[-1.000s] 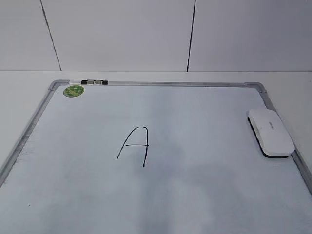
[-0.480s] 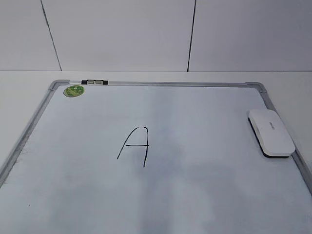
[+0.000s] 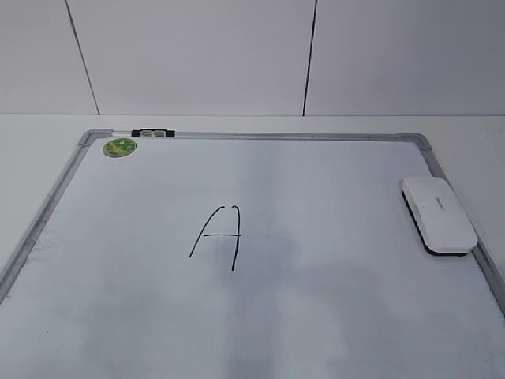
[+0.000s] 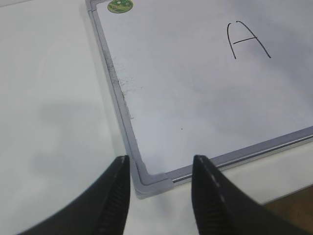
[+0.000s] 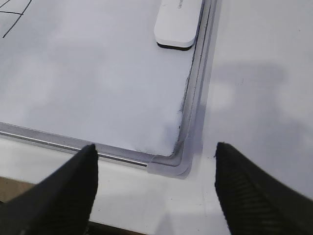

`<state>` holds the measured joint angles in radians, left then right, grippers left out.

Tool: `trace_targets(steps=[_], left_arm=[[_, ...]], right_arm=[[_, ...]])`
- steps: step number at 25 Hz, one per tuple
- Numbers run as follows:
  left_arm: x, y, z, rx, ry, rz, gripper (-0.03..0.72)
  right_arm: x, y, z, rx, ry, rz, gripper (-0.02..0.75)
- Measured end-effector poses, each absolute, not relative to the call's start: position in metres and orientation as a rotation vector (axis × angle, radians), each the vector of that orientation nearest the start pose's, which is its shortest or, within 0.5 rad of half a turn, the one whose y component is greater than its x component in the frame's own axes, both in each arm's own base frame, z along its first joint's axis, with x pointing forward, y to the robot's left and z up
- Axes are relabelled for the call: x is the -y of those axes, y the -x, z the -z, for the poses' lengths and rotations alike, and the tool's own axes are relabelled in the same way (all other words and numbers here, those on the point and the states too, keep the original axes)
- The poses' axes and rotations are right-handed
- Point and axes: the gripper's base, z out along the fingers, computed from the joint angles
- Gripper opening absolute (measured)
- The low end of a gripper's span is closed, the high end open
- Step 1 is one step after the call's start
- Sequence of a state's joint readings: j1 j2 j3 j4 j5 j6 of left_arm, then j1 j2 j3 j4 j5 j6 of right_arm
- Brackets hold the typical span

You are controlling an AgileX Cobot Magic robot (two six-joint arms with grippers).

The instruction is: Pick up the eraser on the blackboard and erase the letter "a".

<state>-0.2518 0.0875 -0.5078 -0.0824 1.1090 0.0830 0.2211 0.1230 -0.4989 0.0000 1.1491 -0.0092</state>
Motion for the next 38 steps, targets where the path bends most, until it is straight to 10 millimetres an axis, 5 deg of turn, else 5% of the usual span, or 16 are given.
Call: trace_targets(steps=[15, 38], left_arm=[[0.005, 0.007, -0.276, -2.073, -0.356, 0.199, 0.287], [0.005, 0.008, -0.276, -2.067, -0.353, 0.196, 0.253]], right_arm=[[0.002, 0.01, -0.27, -2.107, 0.246, -0.125, 0.593], [0.001, 0.011, -0.27, -2.111, 0.145, -0.068, 0.593]])
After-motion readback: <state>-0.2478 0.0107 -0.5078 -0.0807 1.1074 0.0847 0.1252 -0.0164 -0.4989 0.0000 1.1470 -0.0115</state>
